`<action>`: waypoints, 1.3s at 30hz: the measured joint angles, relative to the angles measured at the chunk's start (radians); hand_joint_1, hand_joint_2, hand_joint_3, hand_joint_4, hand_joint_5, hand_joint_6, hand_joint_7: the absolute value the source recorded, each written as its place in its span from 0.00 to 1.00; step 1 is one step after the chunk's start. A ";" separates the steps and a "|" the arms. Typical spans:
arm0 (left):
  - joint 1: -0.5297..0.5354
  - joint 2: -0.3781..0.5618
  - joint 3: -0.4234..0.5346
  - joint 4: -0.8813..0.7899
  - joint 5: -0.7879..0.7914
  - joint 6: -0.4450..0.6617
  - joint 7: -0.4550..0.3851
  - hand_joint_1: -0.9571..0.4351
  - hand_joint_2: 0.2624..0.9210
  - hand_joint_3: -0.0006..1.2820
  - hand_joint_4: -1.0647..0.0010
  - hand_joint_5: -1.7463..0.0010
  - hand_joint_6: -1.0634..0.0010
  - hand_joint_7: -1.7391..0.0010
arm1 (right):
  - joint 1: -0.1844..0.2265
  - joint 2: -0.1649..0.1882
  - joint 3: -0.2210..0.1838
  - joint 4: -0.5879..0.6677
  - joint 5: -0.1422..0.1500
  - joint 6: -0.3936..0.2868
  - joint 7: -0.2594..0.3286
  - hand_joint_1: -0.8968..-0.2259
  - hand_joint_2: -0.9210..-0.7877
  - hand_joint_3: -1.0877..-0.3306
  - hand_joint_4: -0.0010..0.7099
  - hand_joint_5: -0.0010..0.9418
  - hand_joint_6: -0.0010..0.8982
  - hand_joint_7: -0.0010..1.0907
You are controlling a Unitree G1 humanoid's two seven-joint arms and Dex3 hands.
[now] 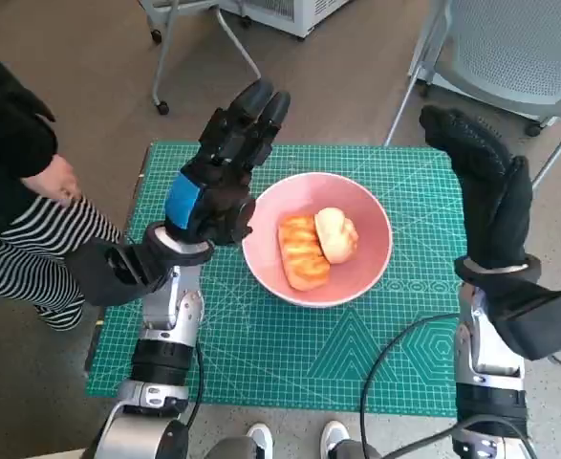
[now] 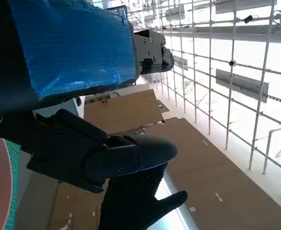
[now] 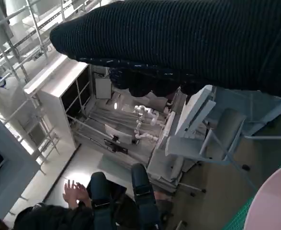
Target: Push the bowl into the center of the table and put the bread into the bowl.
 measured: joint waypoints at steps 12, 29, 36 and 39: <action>-0.001 0.000 0.001 -0.012 -0.010 0.022 -0.002 0.10 1.00 0.41 0.99 0.96 1.00 0.80 | 0.000 -0.002 -0.001 -0.001 0.000 0.000 0.000 0.26 0.00 0.48 0.33 0.01 0.08 0.51; -0.001 0.001 0.008 -0.030 -0.033 0.049 -0.022 0.12 1.00 0.39 1.00 0.95 1.00 0.82 | 0.000 -0.002 -0.001 -0.003 0.000 0.000 -0.001 0.26 0.00 0.48 0.33 0.00 0.08 0.52; -0.001 0.001 0.008 -0.030 -0.042 0.049 -0.025 0.12 1.00 0.39 1.00 0.95 1.00 0.81 | 0.000 -0.002 -0.001 -0.003 0.000 0.000 -0.001 0.26 0.00 0.48 0.33 0.00 0.08 0.52; -0.001 0.001 0.008 -0.031 -0.042 0.049 -0.024 0.12 1.00 0.39 1.00 0.95 1.00 0.81 | 0.000 -0.002 -0.001 -0.003 0.000 0.000 -0.001 0.26 0.00 0.48 0.33 0.00 0.08 0.52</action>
